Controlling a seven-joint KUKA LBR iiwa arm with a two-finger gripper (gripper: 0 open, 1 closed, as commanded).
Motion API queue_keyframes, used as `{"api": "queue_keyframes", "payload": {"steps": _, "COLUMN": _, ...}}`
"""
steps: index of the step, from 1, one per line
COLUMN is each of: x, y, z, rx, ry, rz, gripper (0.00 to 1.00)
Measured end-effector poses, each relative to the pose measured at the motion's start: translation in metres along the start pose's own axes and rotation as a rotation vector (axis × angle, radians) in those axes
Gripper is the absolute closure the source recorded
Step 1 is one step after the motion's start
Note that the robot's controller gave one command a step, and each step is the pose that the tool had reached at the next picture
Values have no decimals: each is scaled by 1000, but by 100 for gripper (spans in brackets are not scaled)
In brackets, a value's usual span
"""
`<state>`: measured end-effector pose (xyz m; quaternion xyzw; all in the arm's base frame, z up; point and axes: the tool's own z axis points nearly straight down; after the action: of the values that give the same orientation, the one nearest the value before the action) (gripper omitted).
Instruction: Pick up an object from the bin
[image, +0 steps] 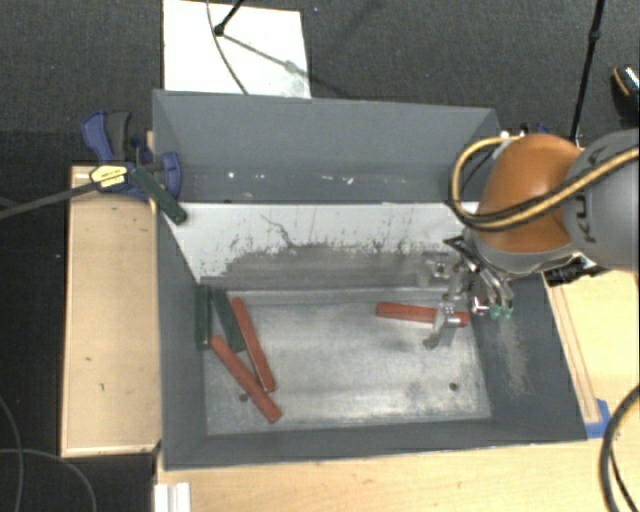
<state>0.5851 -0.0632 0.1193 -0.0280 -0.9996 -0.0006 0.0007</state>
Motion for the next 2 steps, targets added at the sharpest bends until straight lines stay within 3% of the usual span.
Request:
{"api": "queue_keyframes", "payload": {"steps": 1, "x": 8, "y": 7, "z": 13, "rx": 1, "ry": 1, "rz": 360, "gripper": 0}}
{"api": "queue_keyframes", "payload": {"steps": 2, "x": 20, "y": 12, "z": 50, "rx": 0, "ry": -1, "rz": 551, "gripper": 0}}
